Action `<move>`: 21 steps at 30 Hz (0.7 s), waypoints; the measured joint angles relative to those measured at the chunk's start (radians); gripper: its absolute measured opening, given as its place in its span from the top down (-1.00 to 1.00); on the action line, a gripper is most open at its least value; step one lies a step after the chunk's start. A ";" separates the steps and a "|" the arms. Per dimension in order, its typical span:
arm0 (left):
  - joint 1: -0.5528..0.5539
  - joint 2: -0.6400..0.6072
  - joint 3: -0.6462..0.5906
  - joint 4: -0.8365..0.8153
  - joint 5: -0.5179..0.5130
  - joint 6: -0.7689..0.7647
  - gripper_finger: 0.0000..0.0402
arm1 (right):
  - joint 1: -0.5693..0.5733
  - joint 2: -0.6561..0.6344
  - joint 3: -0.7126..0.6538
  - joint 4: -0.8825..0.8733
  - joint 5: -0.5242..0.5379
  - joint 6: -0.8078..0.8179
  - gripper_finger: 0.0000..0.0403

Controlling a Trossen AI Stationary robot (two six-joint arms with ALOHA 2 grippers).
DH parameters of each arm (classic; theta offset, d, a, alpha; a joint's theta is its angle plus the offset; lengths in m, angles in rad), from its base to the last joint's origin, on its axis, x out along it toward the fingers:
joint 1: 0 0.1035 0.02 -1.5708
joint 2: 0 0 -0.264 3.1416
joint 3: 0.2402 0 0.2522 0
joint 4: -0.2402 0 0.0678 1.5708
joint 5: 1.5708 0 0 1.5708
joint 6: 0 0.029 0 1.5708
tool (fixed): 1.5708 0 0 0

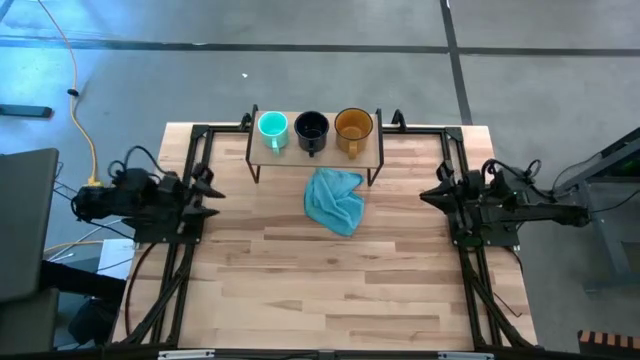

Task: Stack small to large cups/mugs on shelf
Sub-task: Return to Home Position

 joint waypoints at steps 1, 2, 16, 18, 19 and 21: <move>0.000 -0.001 -0.028 0.030 -0.004 -0.010 0.11 | 0.000 0.000 0.000 -0.006 -0.005 0.006 0.92; 0.000 0.000 -0.061 0.063 -0.010 -0.015 0.11 | 0.000 0.000 0.000 -0.010 -0.010 0.015 0.92; 0.000 0.002 -0.327 0.514 -0.037 -0.042 0.11 | 0.000 0.000 0.000 -0.025 -0.026 0.081 0.92; 0.000 0.001 -0.327 0.543 -0.049 -0.023 0.11 | 0.000 0.000 0.000 -0.025 -0.025 0.077 0.92; 0.000 0.001 -0.327 0.557 -0.051 -0.012 0.11 | 0.001 0.000 0.000 -0.025 -0.023 0.071 0.92; 0.000 0.001 -0.327 0.579 -0.051 0.006 0.11 | 0.000 0.000 0.000 -0.024 -0.013 0.064 0.92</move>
